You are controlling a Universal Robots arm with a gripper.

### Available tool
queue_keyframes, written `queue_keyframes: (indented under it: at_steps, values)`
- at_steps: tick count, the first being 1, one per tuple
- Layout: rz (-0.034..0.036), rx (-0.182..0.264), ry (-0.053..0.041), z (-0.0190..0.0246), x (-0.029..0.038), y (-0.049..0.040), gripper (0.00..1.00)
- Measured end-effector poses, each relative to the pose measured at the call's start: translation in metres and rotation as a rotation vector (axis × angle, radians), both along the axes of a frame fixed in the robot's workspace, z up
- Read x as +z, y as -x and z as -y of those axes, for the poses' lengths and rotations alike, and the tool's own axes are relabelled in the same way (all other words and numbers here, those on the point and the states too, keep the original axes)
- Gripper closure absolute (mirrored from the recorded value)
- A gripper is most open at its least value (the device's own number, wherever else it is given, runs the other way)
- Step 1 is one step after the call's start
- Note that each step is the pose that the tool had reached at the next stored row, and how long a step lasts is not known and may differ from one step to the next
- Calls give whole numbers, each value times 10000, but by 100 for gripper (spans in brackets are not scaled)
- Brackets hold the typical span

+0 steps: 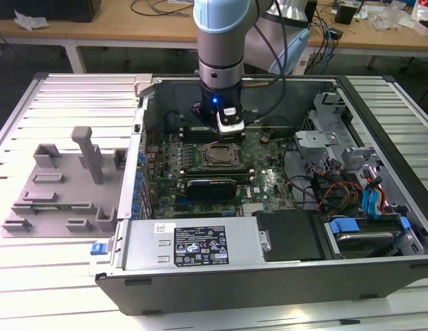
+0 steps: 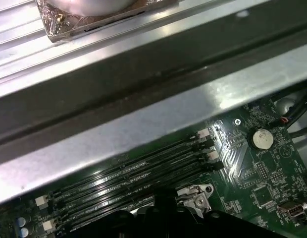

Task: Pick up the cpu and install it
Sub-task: 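Install the first cpu locking lever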

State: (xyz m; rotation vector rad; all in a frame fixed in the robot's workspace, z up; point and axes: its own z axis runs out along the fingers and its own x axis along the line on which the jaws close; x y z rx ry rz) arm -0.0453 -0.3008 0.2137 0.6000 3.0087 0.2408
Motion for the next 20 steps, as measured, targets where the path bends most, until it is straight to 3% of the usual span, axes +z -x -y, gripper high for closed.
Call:
queue_keyframes:
  at_steps: [5,9,16,20]
  values:
    - [1,1,0,-63,-58,0,89]
    - [0,1,22,-64,-80,0,89]
    - [-1,-1,192,-52,-126,0,89]
    - [-1,0,192,-52,-149,-2,89]
